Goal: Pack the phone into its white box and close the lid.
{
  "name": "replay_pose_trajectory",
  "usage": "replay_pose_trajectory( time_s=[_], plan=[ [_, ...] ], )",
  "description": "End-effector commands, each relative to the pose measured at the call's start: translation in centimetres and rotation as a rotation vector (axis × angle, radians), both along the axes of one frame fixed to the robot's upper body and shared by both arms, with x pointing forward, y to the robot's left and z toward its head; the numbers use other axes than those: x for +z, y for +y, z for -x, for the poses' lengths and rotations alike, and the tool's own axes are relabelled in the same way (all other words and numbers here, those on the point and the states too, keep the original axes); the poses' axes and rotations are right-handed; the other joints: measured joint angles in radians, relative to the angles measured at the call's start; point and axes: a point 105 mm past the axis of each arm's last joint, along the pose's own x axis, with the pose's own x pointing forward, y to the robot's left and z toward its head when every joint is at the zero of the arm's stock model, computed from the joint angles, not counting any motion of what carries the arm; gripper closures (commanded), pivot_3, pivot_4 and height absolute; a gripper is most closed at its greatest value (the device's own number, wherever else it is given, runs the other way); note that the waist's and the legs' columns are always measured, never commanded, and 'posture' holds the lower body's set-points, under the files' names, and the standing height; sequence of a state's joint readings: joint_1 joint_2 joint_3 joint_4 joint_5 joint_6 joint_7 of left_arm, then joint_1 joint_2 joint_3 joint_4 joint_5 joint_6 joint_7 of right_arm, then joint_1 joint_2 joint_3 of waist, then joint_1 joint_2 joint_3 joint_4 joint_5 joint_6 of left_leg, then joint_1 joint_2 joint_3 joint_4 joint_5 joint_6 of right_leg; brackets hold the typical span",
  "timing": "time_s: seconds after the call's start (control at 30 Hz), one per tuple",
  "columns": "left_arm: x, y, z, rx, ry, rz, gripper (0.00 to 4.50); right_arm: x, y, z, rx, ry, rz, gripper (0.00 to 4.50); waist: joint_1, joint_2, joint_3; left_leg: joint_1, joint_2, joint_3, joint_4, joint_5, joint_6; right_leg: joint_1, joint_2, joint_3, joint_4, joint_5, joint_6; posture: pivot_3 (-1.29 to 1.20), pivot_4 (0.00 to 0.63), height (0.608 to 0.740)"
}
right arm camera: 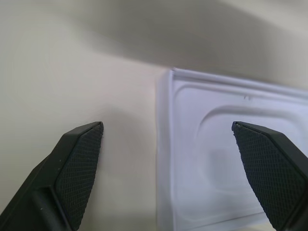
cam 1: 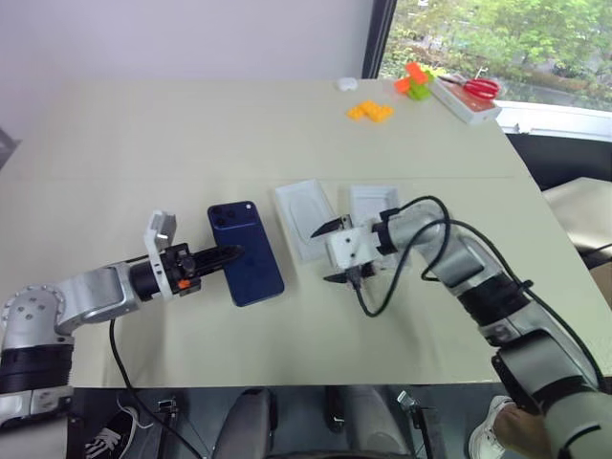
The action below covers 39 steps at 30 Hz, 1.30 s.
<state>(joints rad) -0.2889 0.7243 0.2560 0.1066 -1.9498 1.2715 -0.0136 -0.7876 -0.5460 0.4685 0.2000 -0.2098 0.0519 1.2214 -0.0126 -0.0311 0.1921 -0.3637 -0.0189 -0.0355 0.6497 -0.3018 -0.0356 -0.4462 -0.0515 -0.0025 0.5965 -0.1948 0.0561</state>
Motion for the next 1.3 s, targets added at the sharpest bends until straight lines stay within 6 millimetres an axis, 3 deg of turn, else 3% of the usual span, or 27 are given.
replay_pose_trajectory(
  time_s=[0.03,0.37,0.47,0.67,0.7,0.8,0.93,1.13,1.3],
  plan=[
    [1.5,-0.6,0.0,-0.011,-0.065,0.031,4.50,0.2,0.3,-0.1,-0.045,0.101,-0.011,0.02,0.001,0.000,0.000,0.000,0.000,0.000,0.000,0.000,0.000,0.000,0.000,0.000,0.000,0.000,0.000,0.00,0.150,0.740],
    [1.1,-1.2,0.1,0.006,-0.066,0.021,4.50,0.4,1.0,-0.1,-0.106,0.248,-0.034,0.02,-0.001,0.000,0.000,-0.001,-0.001,0.000,0.001,0.000,0.000,0.000,-0.001,0.000,0.000,0.000,0.000,0.00,0.150,0.740],
    [1.2,-1.3,0.1,0.011,-0.070,0.020,4.50,-0.1,0.9,-0.4,-0.123,0.249,-0.020,0.88,0.000,0.000,0.000,-0.001,-0.001,0.000,0.001,0.000,0.000,0.000,-0.001,0.000,0.001,0.000,0.000,0.00,0.150,0.740],
    [1.4,-1.6,0.1,0.012,-0.083,0.012,4.50,-0.3,0.9,-1.0,-0.151,0.222,-0.029,3.79,-0.001,0.000,0.000,-0.001,-0.001,0.000,0.002,0.000,0.000,0.000,-0.001,0.000,0.001,0.000,0.000,0.00,0.150,0.740],
    [1.4,-1.6,0.1,0.012,-0.083,0.010,4.50,-0.3,0.9,-1.0,-0.148,0.217,-0.027,3.93,-0.001,0.000,0.000,-0.001,-0.001,0.000,0.002,0.000,0.000,0.000,-0.001,0.000,0.001,0.000,0.000,0.00,0.150,0.740],
    [1.4,-1.7,0.0,0.012,-0.084,0.012,4.50,-0.1,1.4,-0.8,-0.131,0.198,-0.068,3.93,-0.001,0.000,0.000,-0.001,-0.001,0.000,0.002,0.000,0.000,0.000,0.000,0.000,0.002,0.000,0.000,0.00,0.150,0.740],
    [1.7,-1.6,-0.1,0.016,-0.092,0.016,4.50,0.5,2.3,1.1,-0.104,0.245,-0.151,3.93,0.000,0.000,0.000,-0.001,-0.001,0.000,0.003,0.000,0.000,0.000,0.000,0.000,0.002,0.000,0.000,0.00,0.150,0.740],
    [2.0,-0.3,-0.3,0.034,-0.090,-0.004,4.50,0.6,1.4,3.6,-0.128,0.283,-0.153,3.93,0.000,0.000,0.000,-0.001,-0.001,0.000,0.002,0.000,0.001,0.000,-0.001,0.000,0.002,0.000,0.001,0.00,0.150,0.740],
    [3.4,1.3,-1.0,0.060,-0.115,-0.035,4.50,-0.8,0.9,5.7,-0.189,0.302,-0.129,3.93,0.002,0.000,0.000,-0.001,-0.001,-0.001,0.003,-0.002,0.004,0.000,0.001,-0.001,0.003,0.000,0.000,0.00,0.150,0.740]
  ],
)
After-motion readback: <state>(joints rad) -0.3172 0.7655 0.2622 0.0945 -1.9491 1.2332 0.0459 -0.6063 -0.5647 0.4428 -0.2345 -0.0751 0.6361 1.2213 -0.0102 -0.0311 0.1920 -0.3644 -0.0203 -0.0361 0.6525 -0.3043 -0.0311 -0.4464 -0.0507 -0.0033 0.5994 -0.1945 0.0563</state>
